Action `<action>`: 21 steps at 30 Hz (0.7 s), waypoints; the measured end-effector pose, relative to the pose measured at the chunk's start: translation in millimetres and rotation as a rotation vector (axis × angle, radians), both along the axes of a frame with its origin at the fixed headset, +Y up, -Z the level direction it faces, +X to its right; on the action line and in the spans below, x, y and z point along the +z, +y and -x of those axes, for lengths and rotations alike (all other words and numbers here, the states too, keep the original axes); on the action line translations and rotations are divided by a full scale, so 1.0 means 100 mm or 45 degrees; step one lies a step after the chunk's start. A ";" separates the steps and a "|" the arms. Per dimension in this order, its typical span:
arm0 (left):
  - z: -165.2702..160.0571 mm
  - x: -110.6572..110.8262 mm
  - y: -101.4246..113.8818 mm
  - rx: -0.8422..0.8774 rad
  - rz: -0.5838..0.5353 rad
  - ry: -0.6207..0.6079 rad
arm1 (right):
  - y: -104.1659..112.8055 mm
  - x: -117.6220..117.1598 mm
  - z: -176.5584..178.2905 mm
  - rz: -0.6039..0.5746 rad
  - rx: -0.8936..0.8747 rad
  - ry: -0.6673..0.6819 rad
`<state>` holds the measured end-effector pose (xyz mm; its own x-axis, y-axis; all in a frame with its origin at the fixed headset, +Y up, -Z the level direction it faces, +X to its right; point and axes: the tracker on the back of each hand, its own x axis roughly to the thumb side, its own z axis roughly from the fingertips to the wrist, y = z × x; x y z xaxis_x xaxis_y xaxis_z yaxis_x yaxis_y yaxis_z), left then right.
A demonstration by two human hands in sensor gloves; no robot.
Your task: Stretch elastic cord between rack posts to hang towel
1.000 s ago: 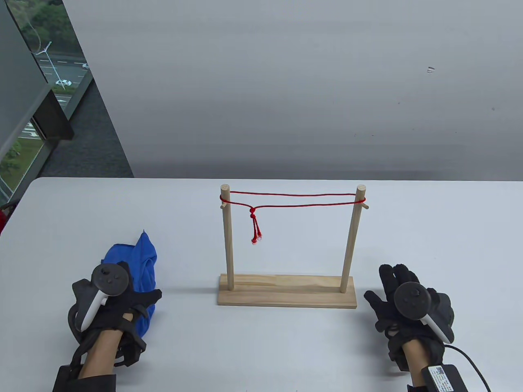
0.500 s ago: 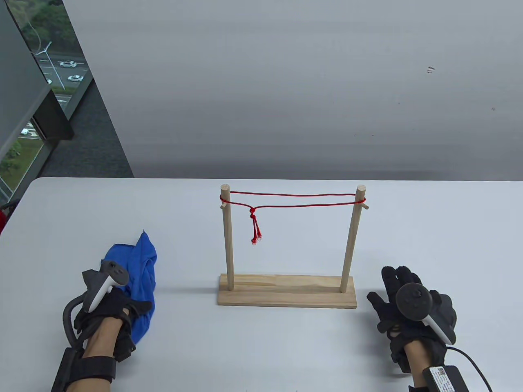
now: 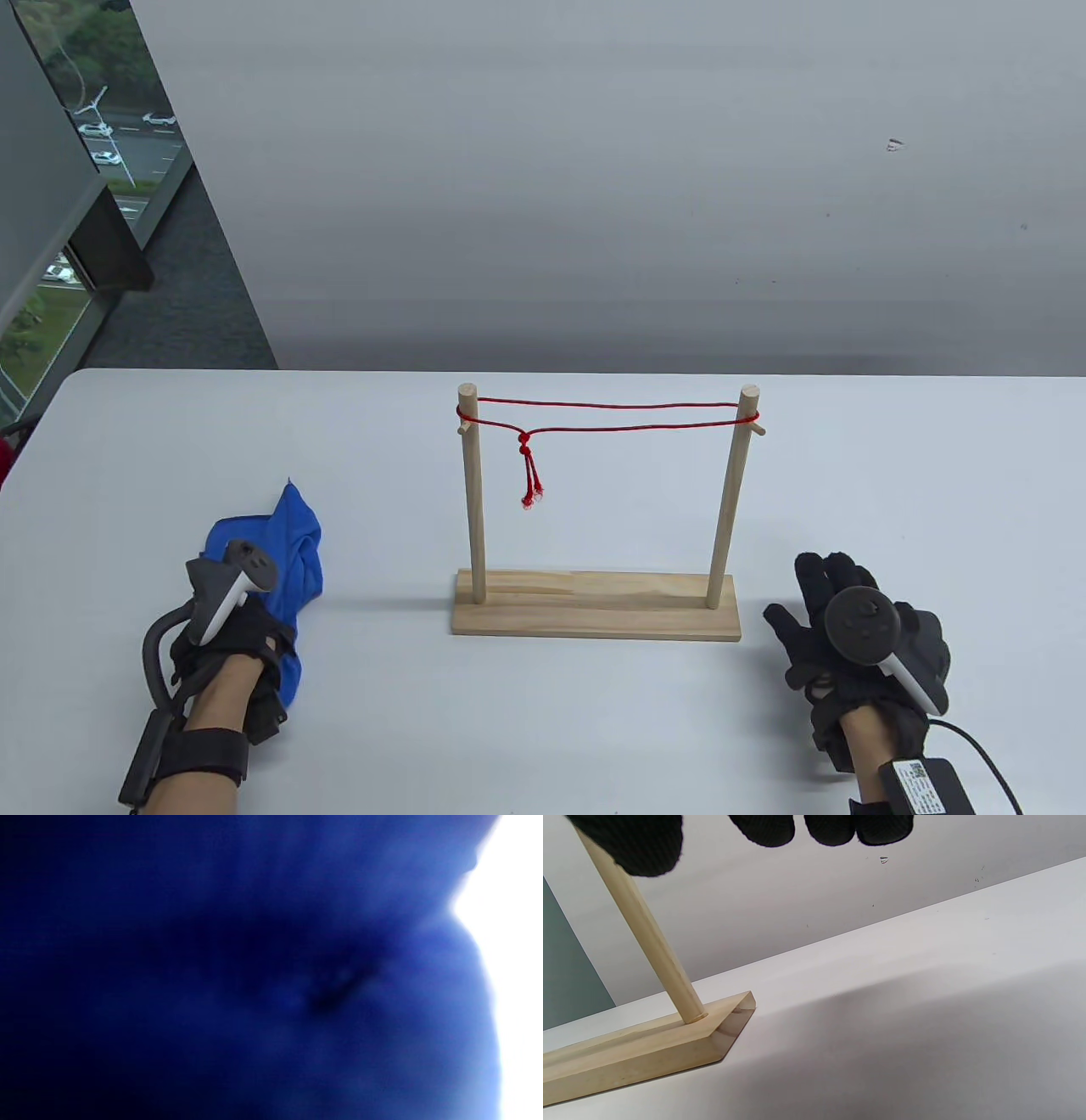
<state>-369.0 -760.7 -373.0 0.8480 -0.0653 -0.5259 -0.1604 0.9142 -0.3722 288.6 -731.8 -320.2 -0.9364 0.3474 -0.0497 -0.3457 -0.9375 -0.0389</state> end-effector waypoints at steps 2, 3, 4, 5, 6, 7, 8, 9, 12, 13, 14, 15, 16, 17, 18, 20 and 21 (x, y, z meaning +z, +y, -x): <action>0.02 0.01 -0.01 -0.039 -0.054 -0.013 | 0.00 0.00 -0.01 -0.006 0.000 -0.002; 0.03 0.03 -0.01 -0.042 -0.085 -0.010 | 0.00 0.00 -0.01 -0.011 0.000 -0.003; 0.05 0.04 -0.01 -0.030 -0.104 -0.004 | 0.01 0.00 -0.01 -0.014 -0.001 -0.004; 0.06 0.05 -0.01 -0.008 -0.127 0.000 | 0.01 0.01 -0.02 -0.018 -0.004 -0.005; 0.08 0.07 0.00 0.010 -0.152 0.006 | 0.01 0.01 -0.02 -0.021 -0.005 -0.005; 0.09 0.09 0.01 0.033 -0.200 0.015 | 0.01 0.01 -0.02 -0.024 -0.008 -0.003; 0.09 0.12 0.02 0.045 -0.238 0.016 | 0.01 0.01 -0.01 -0.027 -0.009 -0.001; 0.08 0.14 0.03 0.046 -0.257 0.015 | 0.01 0.01 -0.01 -0.028 -0.010 0.001; 0.06 0.20 0.11 0.045 -0.342 -0.003 | 0.01 0.02 0.01 -0.028 -0.031 0.019; 0.06 0.21 0.14 0.044 -0.366 -0.004 | 0.00 0.02 0.01 -0.027 -0.031 0.021; 0.05 0.23 0.18 0.052 -0.394 -0.014 | 0.01 0.02 0.02 -0.026 -0.029 0.025; 0.04 0.25 0.23 0.061 -0.415 -0.017 | 0.02 0.02 0.02 -0.034 -0.030 0.027; 0.03 0.27 0.27 0.066 -0.435 -0.021 | 0.02 0.03 0.02 -0.042 -0.031 0.028; 0.02 0.29 0.32 0.065 -0.466 -0.033 | 0.03 0.03 0.02 -0.045 -0.034 0.032; 0.01 0.31 0.37 0.060 -0.487 -0.046 | 0.03 0.03 0.03 -0.049 -0.036 0.036; -0.03 0.35 0.46 0.071 -0.532 -0.071 | 0.04 0.03 0.03 -0.057 -0.039 0.041; -0.05 0.37 0.50 0.068 -0.555 -0.081 | 0.05 0.04 0.04 -0.061 -0.040 0.046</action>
